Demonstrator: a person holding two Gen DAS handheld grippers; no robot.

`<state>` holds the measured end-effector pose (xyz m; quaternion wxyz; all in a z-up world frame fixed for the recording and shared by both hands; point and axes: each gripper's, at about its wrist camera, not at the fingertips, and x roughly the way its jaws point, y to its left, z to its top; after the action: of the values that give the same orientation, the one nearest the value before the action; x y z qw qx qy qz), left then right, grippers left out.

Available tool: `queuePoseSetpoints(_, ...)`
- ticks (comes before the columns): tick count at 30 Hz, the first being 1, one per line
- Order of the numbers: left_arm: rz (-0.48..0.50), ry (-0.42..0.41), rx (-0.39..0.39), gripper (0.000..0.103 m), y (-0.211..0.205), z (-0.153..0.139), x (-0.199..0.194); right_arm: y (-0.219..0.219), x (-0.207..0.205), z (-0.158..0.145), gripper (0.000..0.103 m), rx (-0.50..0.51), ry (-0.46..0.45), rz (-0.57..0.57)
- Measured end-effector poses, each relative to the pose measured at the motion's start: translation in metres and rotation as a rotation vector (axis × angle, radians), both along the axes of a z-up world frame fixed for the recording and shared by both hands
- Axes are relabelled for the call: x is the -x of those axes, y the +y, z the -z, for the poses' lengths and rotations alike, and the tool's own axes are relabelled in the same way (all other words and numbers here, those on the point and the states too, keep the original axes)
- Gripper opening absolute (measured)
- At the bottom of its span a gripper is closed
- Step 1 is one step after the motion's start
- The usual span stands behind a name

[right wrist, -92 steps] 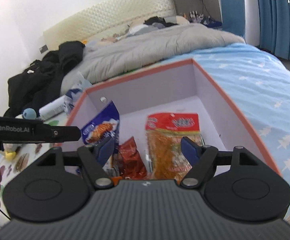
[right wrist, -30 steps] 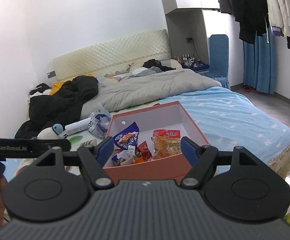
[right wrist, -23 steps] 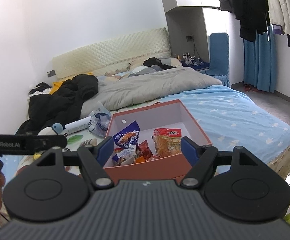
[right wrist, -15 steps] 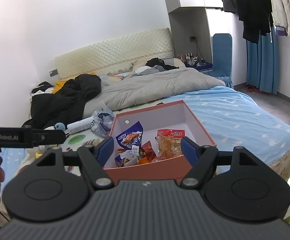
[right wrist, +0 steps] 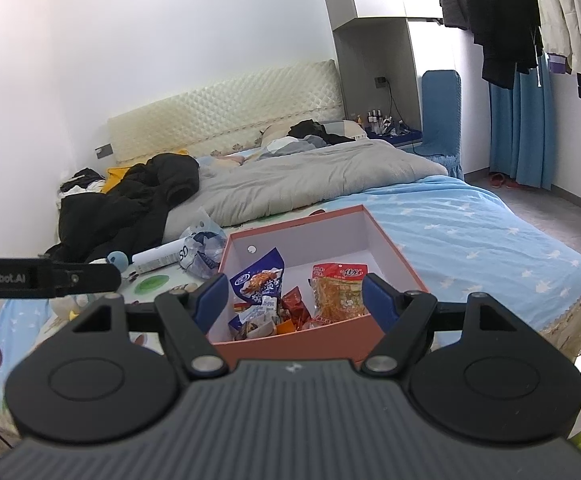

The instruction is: Organize snacks

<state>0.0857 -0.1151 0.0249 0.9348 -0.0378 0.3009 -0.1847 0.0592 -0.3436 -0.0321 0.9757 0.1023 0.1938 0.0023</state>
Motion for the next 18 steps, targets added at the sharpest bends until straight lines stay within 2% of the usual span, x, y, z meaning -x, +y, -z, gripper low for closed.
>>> queuePoseSetpoints(18,-0.031,0.013,-0.010,0.100,-0.0021,0.0023,-0.0041,0.0003,-0.0030,0.0017,0.075,0.009,0.009,0.005)
